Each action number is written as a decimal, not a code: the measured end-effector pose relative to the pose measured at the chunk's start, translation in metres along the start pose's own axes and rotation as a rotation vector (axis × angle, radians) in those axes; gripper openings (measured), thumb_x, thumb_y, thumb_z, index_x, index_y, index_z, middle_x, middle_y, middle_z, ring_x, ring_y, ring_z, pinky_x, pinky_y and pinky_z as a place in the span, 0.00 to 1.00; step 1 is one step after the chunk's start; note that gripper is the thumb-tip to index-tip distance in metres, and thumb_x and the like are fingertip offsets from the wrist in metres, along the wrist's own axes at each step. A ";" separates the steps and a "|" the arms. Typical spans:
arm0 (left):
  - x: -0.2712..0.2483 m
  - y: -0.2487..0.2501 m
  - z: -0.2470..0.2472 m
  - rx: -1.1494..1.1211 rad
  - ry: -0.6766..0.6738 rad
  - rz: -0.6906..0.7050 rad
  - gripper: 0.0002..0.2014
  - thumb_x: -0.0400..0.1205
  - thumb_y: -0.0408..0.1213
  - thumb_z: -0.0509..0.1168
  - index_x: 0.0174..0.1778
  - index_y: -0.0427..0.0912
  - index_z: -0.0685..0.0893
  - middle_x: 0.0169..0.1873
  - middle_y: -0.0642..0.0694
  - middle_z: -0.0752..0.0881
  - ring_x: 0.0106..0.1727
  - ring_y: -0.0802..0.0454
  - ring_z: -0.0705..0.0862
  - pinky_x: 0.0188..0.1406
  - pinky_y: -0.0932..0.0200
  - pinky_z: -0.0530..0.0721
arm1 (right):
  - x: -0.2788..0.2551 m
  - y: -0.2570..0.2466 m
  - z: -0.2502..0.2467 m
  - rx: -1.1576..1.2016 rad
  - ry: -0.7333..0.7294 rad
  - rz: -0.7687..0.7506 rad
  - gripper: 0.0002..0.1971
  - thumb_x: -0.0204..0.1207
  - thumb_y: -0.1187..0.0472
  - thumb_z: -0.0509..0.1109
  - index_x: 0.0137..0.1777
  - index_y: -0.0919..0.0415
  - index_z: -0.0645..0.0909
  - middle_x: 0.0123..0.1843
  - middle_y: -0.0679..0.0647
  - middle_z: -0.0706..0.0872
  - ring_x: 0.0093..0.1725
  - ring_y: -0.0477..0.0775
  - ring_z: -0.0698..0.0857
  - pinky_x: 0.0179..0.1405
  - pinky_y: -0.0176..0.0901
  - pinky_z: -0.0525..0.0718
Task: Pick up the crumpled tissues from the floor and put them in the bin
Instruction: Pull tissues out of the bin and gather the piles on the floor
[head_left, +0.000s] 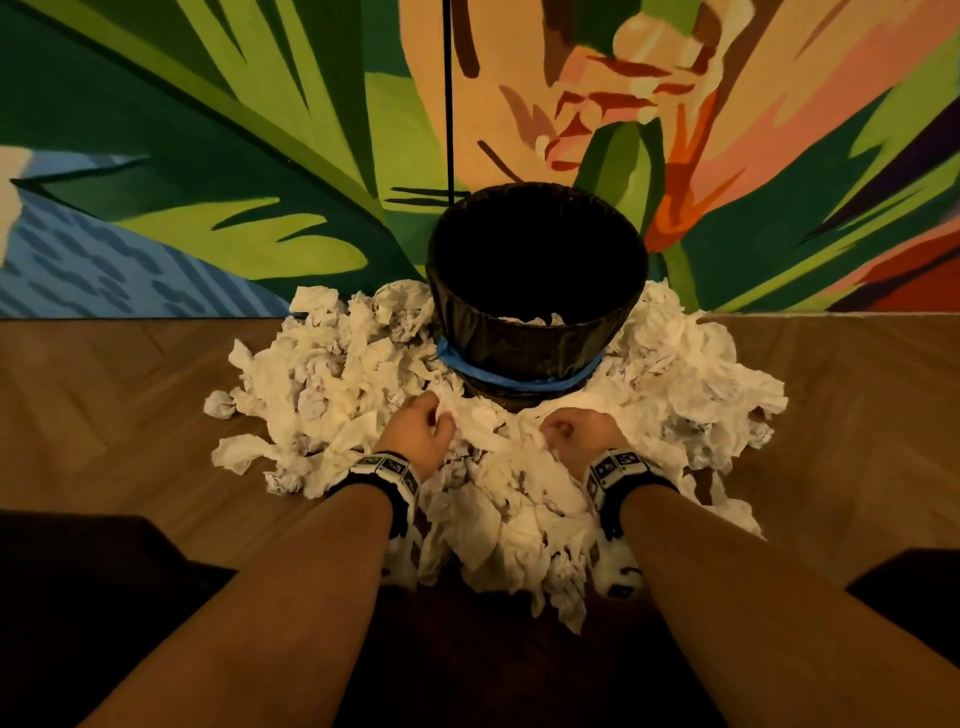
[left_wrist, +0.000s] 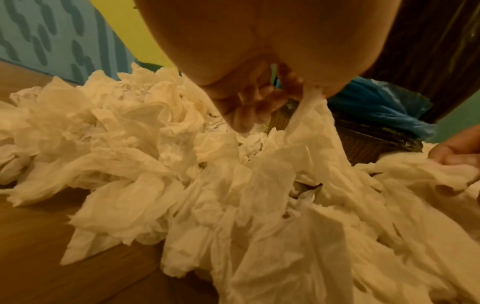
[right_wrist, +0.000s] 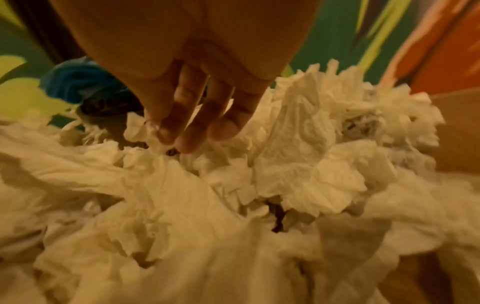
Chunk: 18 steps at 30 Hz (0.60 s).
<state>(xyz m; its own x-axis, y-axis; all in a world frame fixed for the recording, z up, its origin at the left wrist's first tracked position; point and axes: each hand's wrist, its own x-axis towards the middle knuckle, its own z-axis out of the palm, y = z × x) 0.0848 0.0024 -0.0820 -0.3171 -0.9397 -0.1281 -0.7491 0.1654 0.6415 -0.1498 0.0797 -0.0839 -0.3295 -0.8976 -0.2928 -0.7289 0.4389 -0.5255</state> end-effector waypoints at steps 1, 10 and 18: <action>0.000 0.001 -0.001 -0.041 0.026 -0.021 0.11 0.85 0.44 0.59 0.55 0.40 0.77 0.40 0.41 0.83 0.43 0.39 0.83 0.39 0.57 0.74 | -0.001 0.000 0.001 0.098 0.013 0.035 0.06 0.81 0.56 0.66 0.46 0.46 0.84 0.45 0.50 0.89 0.48 0.56 0.87 0.52 0.46 0.86; 0.005 0.013 -0.014 -0.248 0.230 -0.158 0.14 0.90 0.39 0.53 0.66 0.38 0.76 0.50 0.36 0.86 0.53 0.34 0.85 0.47 0.54 0.80 | 0.002 -0.006 -0.012 0.735 0.119 0.289 0.20 0.79 0.61 0.71 0.31 0.57 0.64 0.29 0.53 0.80 0.37 0.56 0.91 0.36 0.49 0.90; 0.006 0.009 -0.013 -0.144 0.130 -0.193 0.16 0.85 0.35 0.62 0.66 0.32 0.76 0.50 0.41 0.84 0.52 0.40 0.85 0.45 0.58 0.75 | -0.004 -0.004 -0.017 0.633 0.092 0.335 0.09 0.81 0.65 0.63 0.44 0.53 0.82 0.32 0.57 0.78 0.26 0.55 0.74 0.26 0.43 0.72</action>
<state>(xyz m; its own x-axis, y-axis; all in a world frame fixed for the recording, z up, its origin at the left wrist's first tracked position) 0.0835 -0.0054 -0.0676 -0.0922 -0.9818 -0.1659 -0.6948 -0.0559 0.7170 -0.1561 0.0812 -0.0672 -0.5438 -0.6981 -0.4658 -0.1011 0.6055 -0.7894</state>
